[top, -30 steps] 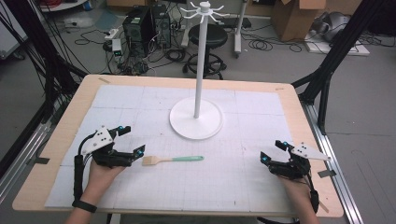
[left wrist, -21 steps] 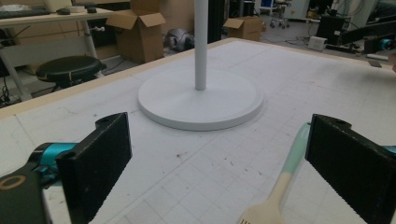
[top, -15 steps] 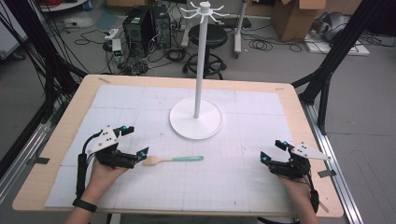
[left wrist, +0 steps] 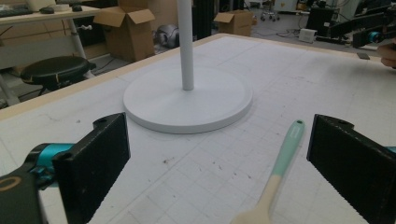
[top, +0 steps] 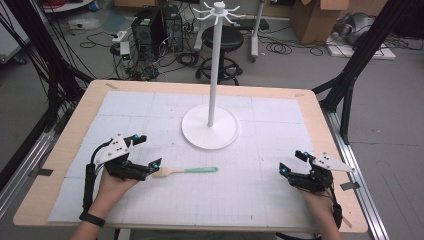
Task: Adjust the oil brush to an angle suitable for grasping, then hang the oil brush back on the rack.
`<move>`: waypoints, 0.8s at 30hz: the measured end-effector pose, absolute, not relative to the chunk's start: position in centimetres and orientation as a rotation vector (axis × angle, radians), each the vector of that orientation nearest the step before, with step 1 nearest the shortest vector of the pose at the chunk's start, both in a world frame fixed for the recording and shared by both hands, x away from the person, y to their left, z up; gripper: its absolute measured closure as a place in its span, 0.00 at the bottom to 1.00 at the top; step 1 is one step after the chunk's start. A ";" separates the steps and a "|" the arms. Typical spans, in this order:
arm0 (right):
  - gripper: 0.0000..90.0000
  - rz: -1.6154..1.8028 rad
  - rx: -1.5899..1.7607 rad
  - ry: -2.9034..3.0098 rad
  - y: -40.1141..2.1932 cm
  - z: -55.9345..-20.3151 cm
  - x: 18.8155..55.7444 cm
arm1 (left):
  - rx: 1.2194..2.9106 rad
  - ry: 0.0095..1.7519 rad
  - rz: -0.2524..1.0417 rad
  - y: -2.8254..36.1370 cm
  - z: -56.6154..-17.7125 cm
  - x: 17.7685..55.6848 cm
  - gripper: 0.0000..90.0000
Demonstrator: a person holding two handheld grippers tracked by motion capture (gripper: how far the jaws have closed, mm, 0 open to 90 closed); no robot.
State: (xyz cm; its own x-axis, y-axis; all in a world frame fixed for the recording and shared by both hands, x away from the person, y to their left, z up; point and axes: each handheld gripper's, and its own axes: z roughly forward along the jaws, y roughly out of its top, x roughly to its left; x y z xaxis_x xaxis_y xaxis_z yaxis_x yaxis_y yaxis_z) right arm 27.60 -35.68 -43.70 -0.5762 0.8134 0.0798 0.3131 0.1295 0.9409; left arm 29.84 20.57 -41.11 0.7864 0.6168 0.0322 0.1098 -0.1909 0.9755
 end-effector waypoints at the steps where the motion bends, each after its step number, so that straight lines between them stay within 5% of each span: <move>1: 0.18 1.450 1.084 1.955 -35.7 -43.7 27.5 | 1.724 0.572 0.499 20.5 -41.1 29.8 0.07; 24: 0.18 1.457 1.083 1.953 -35.7 -43.6 27.7 | 1.732 0.543 0.413 19.6 -40.2 30.5 0.07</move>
